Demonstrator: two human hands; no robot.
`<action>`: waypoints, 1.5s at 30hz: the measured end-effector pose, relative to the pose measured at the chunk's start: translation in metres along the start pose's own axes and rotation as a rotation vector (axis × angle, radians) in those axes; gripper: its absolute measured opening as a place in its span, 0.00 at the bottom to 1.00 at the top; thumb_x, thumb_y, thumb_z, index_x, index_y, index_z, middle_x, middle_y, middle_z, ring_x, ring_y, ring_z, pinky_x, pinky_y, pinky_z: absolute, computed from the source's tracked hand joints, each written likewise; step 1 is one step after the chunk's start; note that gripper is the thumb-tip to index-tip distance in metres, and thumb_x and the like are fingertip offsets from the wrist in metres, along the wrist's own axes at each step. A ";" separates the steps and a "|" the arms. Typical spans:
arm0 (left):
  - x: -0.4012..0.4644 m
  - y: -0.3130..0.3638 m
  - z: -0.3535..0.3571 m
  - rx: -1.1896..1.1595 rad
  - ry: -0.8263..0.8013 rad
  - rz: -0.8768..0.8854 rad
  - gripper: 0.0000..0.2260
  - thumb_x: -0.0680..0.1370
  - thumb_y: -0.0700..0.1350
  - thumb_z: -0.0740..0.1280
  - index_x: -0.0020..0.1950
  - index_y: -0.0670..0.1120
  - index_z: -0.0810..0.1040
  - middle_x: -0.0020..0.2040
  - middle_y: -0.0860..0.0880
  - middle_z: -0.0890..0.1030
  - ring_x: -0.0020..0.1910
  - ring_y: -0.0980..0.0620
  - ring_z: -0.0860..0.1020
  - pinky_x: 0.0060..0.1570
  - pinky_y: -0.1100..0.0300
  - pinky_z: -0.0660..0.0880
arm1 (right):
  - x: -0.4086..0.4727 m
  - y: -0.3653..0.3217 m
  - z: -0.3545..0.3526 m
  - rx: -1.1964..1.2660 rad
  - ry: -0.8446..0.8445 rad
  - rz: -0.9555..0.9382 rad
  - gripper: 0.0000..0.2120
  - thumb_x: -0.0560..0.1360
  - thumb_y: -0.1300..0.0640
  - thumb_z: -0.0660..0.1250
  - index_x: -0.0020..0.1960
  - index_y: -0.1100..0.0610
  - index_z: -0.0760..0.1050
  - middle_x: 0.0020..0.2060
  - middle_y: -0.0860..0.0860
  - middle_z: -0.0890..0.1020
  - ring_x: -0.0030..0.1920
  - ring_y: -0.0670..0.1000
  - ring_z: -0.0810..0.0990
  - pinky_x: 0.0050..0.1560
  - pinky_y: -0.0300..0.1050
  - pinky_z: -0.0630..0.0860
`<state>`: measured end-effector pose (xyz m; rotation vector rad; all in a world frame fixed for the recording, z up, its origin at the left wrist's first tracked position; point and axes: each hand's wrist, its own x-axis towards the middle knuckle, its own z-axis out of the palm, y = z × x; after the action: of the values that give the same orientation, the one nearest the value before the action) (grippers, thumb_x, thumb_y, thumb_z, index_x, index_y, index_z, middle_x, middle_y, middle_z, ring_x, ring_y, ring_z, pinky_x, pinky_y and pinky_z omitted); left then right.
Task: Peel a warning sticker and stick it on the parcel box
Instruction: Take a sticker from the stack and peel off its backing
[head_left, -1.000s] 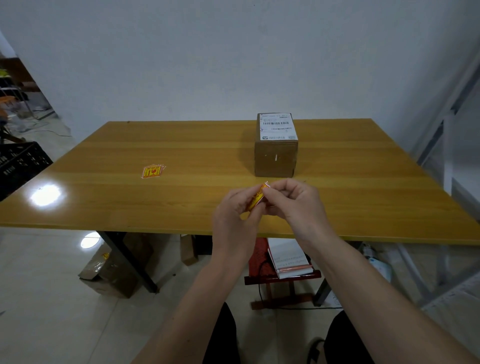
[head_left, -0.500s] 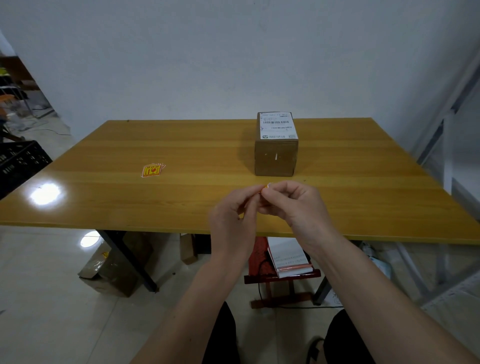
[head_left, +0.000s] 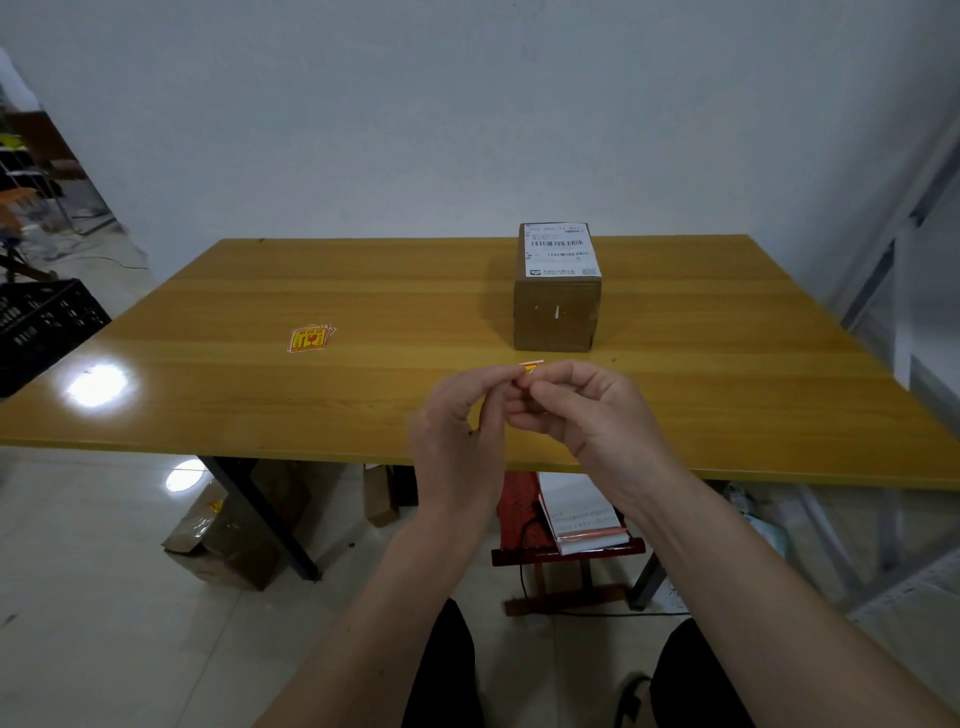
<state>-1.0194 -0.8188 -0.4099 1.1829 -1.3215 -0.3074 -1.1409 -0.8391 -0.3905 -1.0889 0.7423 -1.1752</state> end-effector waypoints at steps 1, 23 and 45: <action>0.000 0.000 0.000 0.003 0.009 0.015 0.11 0.73 0.37 0.68 0.47 0.53 0.82 0.44 0.54 0.85 0.46 0.53 0.81 0.47 0.55 0.78 | 0.000 0.000 0.000 0.009 0.002 0.004 0.07 0.75 0.68 0.63 0.42 0.64 0.79 0.36 0.57 0.84 0.40 0.53 0.83 0.47 0.45 0.82; -0.005 0.007 -0.002 0.012 0.009 -0.014 0.09 0.73 0.38 0.70 0.48 0.51 0.83 0.44 0.57 0.83 0.47 0.57 0.81 0.46 0.67 0.75 | -0.003 0.001 0.004 -0.029 0.109 0.018 0.05 0.73 0.64 0.67 0.39 0.61 0.80 0.34 0.55 0.81 0.35 0.50 0.78 0.38 0.42 0.78; 0.002 0.012 -0.003 -0.308 -0.099 -0.559 0.09 0.75 0.40 0.68 0.36 0.50 0.82 0.33 0.50 0.81 0.37 0.53 0.77 0.47 0.53 0.78 | -0.005 0.004 0.003 -0.376 0.147 -0.064 0.04 0.73 0.66 0.67 0.42 0.67 0.77 0.37 0.62 0.77 0.36 0.50 0.77 0.38 0.36 0.78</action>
<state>-1.0214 -0.8133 -0.3988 1.2632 -0.9581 -0.9486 -1.1378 -0.8330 -0.3937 -1.3535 1.0808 -1.2075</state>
